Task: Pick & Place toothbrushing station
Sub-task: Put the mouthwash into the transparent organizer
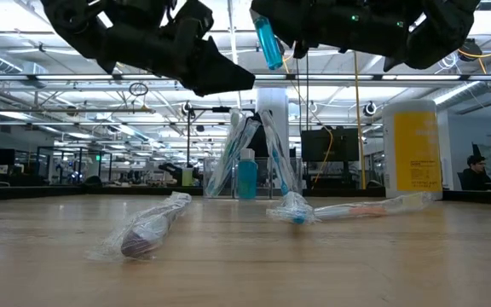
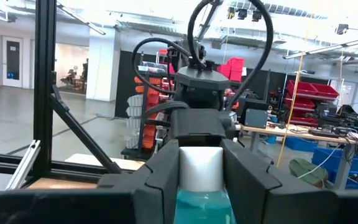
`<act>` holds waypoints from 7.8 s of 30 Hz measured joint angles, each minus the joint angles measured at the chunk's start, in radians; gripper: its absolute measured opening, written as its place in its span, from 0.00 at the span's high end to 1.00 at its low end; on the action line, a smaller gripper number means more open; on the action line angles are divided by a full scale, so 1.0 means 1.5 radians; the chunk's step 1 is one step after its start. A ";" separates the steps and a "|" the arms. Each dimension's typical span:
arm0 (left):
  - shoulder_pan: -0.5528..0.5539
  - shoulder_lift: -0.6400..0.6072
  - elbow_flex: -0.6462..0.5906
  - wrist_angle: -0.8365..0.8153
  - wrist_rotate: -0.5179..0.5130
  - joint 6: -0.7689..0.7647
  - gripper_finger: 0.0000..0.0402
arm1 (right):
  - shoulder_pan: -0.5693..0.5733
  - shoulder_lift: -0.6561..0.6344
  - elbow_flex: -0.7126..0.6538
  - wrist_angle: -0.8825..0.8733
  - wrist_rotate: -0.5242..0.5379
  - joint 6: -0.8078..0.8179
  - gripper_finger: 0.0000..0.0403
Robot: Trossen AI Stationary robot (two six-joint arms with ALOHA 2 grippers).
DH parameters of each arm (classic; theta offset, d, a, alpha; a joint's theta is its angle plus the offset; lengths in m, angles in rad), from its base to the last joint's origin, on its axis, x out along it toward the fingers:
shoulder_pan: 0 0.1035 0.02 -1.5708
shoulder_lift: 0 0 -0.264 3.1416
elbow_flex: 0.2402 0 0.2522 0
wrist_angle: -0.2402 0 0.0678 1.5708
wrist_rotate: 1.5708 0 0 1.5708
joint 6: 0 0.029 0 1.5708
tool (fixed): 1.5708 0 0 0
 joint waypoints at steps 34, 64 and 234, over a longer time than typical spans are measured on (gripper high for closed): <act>0.020 0.109 0.110 0.086 0.073 -0.063 0.30 | -0.001 0.000 0.000 -0.001 0.002 0.010 0.76; 0.019 0.106 0.109 0.046 0.096 -0.064 0.55 | -0.007 -0.001 0.000 -0.031 0.005 -0.008 0.73; 0.033 -0.207 0.109 -0.490 -0.282 -0.096 0.38 | -0.228 0.175 0.000 -0.077 -0.030 0.012 0.75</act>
